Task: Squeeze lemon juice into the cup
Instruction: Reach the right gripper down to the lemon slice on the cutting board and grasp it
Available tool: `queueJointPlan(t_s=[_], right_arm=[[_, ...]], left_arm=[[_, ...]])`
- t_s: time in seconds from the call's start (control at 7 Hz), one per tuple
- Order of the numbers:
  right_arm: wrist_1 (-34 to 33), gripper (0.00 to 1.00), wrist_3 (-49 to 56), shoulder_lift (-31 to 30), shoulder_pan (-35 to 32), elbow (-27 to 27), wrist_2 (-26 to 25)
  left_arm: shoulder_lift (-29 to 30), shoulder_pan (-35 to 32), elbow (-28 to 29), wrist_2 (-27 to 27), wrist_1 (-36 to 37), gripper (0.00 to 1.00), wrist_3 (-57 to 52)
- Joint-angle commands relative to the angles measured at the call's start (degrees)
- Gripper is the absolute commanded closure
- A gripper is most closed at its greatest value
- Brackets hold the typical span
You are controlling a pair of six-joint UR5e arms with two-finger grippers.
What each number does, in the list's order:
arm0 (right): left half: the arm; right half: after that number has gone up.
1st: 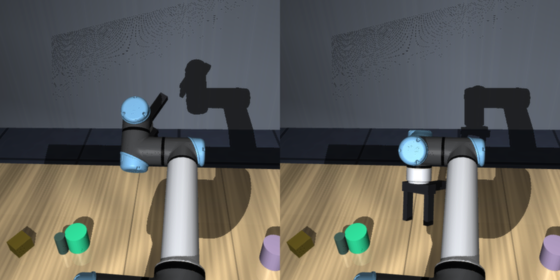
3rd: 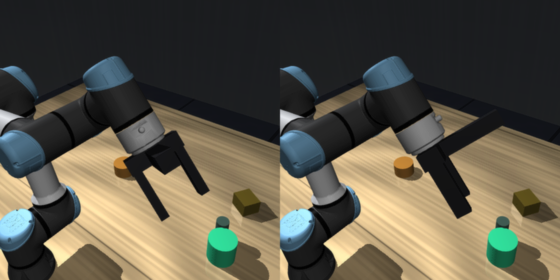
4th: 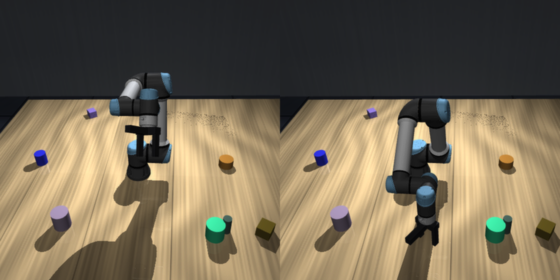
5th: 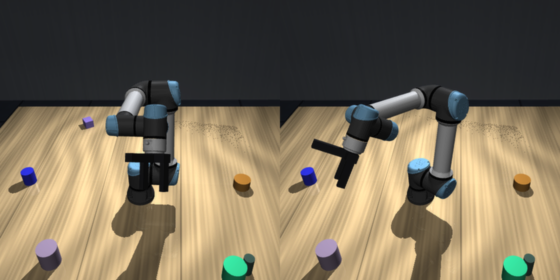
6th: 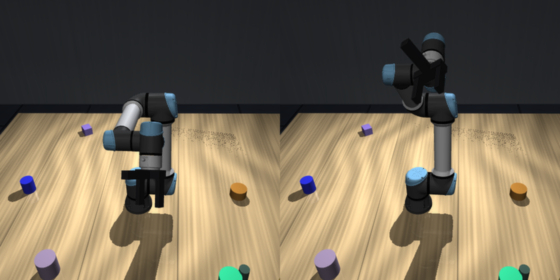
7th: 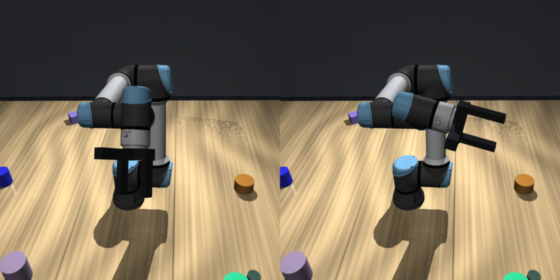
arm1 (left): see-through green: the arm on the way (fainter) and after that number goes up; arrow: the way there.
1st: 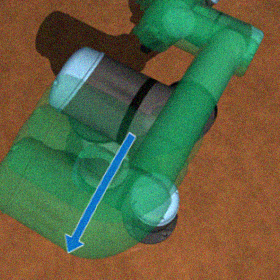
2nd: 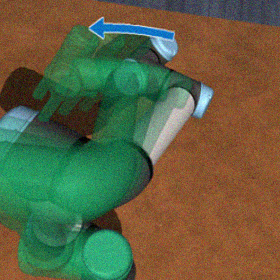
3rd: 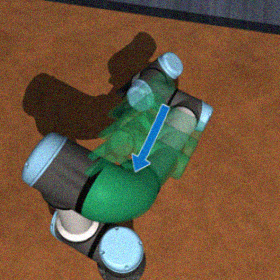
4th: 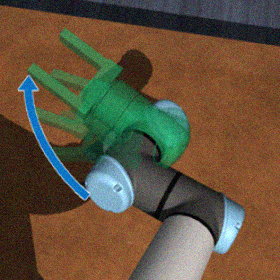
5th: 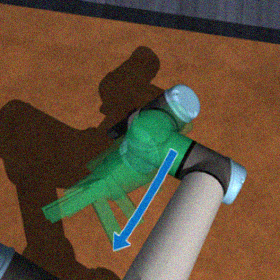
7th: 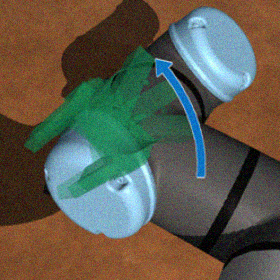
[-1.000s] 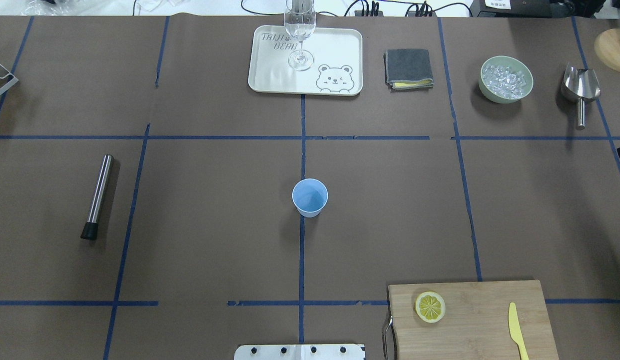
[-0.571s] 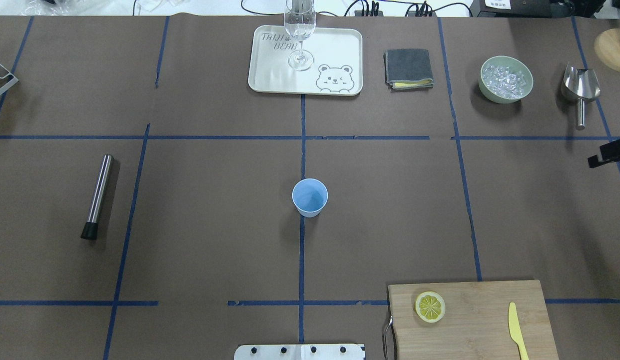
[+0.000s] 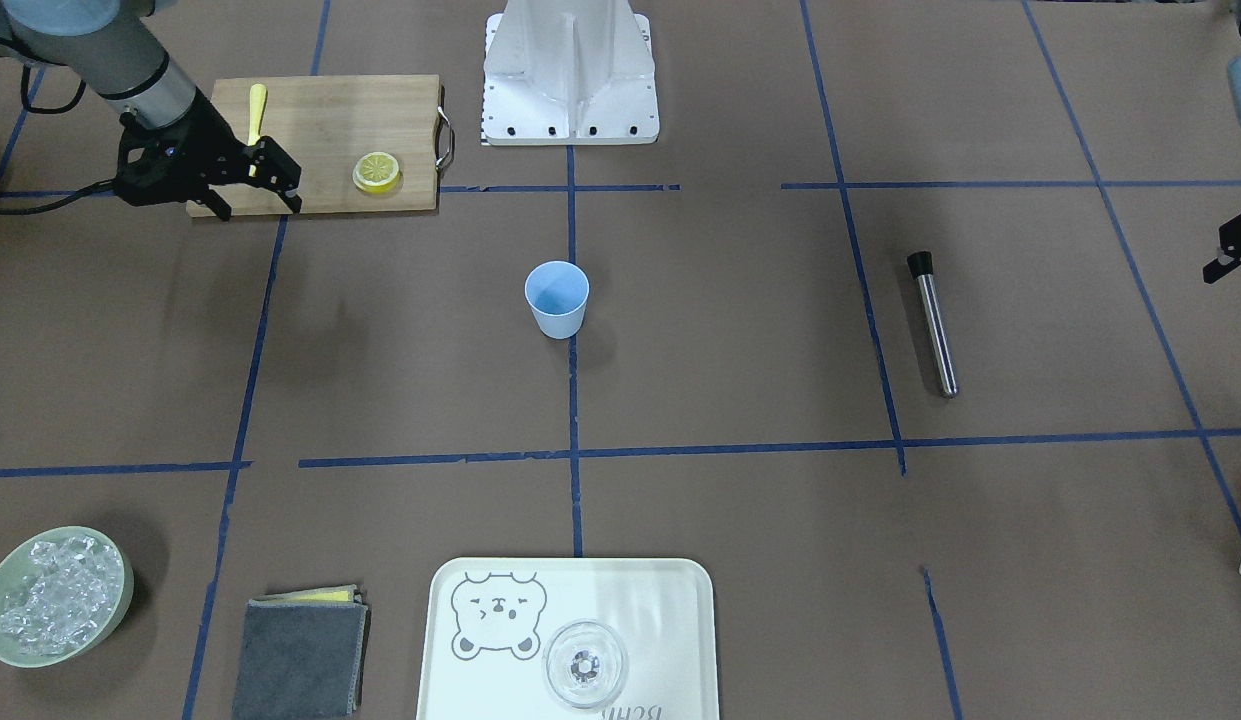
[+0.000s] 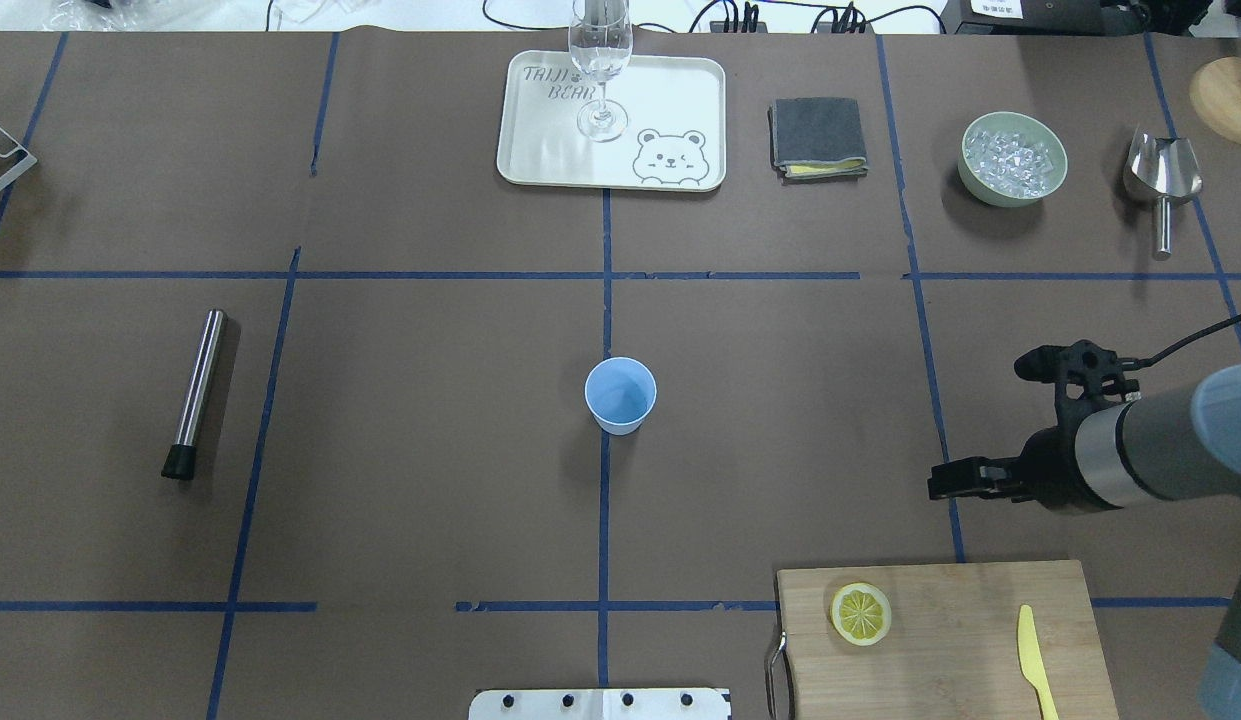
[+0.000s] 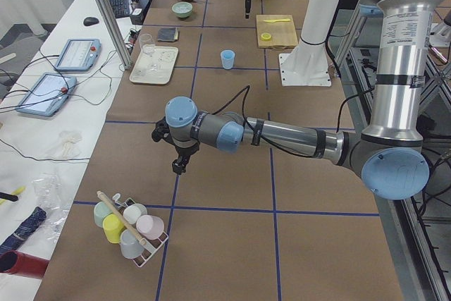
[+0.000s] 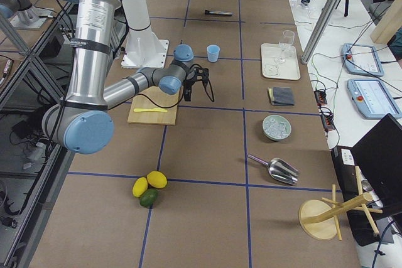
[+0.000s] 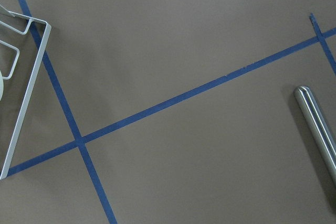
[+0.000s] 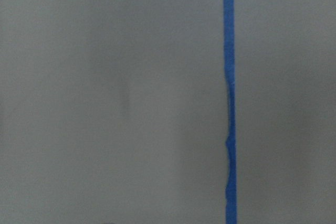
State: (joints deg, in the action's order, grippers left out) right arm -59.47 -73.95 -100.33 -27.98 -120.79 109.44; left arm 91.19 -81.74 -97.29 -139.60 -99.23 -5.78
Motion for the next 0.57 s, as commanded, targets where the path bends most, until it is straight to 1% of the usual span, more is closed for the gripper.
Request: queueJointPlan(t_s=[0.0,0.14,0.29,0.43], right_arm=[[-1.08,0.00,-6.46,0.22,12.10,-1.11,-14.26],[-6.05,0.00,-7.34,1.01,13.63,-3.81,-14.86],[-12.45,0.00,-9.09,5.10,15.04,-4.53,-15.48],[-18.17,0.00,-10.94,8.54,18.19,-4.54,-18.27]], left_arm=[[-0.05,0.09,-0.18,-0.06,-0.35,0.00,0.76],[0.04,0.09,-0.36,0.03,-1.83,0.00,3.99],[-0.05,0.35,-0.01,0.12,-3.93,0.00,5.24],[-0.05,0.70,-0.01,0.12,-4.04,0.00,5.25]])
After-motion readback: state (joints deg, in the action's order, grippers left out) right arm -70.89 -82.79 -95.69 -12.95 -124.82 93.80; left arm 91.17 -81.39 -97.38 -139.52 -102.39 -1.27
